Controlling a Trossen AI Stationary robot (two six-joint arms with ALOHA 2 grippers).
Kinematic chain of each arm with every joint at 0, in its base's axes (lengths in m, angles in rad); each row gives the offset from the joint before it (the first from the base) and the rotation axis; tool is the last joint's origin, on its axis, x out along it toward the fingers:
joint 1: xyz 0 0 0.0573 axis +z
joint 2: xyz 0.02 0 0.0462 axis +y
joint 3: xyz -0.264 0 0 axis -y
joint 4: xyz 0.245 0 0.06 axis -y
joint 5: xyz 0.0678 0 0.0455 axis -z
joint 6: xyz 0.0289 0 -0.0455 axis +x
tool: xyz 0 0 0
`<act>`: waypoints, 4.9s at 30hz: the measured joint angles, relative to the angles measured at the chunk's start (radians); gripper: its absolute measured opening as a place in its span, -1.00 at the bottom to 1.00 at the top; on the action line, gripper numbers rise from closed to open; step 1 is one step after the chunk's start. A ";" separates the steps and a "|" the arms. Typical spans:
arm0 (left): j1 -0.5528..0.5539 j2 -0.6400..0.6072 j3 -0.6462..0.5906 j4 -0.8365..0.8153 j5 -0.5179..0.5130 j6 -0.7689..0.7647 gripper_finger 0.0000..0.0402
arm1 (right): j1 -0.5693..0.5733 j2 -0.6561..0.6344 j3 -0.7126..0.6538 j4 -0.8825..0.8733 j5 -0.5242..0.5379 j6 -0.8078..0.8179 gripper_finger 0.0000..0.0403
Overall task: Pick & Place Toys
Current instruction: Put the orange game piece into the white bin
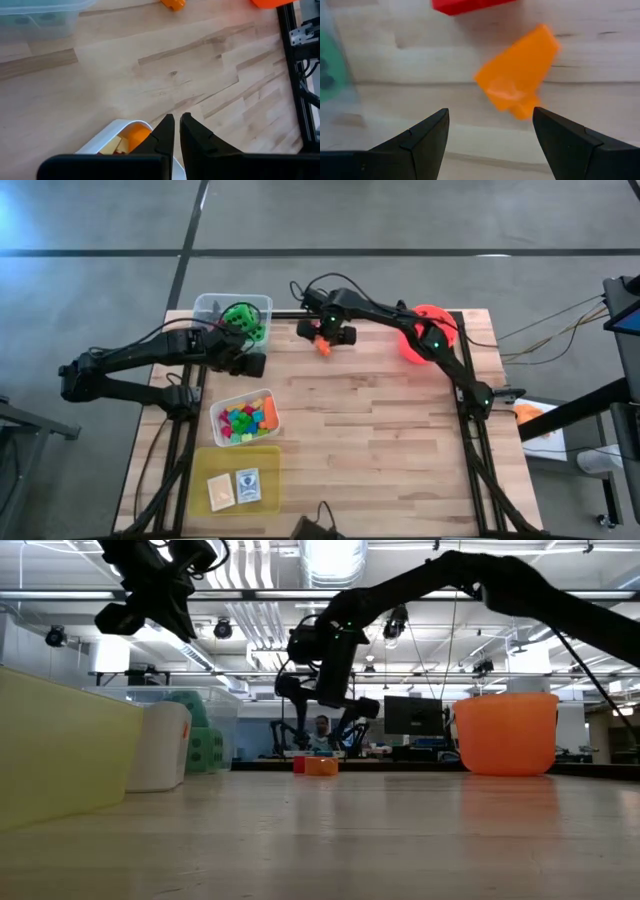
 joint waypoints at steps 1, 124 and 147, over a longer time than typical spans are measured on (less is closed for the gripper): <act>0.000 0.000 0.000 0.000 0.003 0.007 -0.87 | -0.002 0.015 0.027 0.001 -0.009 0.023 0.40; 0.000 -0.086 -0.061 0.176 0.272 0.042 -0.87 | 0.402 -0.380 -0.152 0.262 0.118 -0.488 0.04; 0.010 -0.072 -0.381 1.233 0.302 -0.315 -0.87 | 0.524 -0.468 -0.165 0.127 0.172 -0.701 0.04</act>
